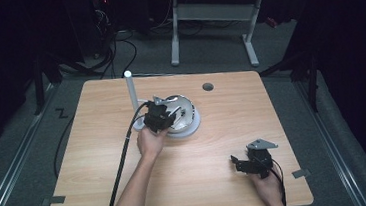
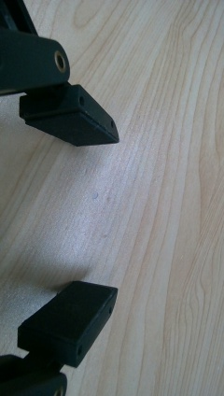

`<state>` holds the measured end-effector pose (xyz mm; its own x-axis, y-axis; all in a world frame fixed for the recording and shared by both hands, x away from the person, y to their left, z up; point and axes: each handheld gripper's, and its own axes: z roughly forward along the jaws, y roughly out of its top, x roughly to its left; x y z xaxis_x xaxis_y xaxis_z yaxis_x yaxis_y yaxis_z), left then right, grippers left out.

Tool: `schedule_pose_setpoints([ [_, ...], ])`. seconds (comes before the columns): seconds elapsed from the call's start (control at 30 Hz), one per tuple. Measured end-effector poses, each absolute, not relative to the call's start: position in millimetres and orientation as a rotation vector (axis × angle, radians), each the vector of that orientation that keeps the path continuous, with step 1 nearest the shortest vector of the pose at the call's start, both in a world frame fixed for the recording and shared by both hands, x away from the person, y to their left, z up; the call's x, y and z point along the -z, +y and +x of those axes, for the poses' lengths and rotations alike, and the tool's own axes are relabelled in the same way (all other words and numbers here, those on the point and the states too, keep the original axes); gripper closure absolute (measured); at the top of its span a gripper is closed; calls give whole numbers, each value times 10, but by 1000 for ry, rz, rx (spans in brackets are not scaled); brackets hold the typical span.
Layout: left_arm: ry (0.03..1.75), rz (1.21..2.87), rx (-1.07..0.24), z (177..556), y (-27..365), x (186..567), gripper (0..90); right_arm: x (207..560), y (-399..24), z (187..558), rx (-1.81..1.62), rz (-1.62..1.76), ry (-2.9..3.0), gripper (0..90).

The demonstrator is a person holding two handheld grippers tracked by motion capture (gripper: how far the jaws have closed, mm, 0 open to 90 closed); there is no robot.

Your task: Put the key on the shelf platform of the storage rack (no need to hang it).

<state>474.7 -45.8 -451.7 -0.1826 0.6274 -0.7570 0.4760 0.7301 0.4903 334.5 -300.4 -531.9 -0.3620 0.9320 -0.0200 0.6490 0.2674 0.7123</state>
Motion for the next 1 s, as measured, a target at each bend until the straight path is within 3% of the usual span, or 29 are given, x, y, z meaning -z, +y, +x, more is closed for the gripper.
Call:
schedule_pose_setpoints([
  [0.6, 1816, 878, -161, 4634, -364, 4367, 492, 5320, -3004, 3345, -865, 1428, 2105, 225],
  [1.0, 1797, 862, -145, 4461, -233, 4248, 475, 5319, -3004, 3345, -865, 1428, 2105, 225],
])
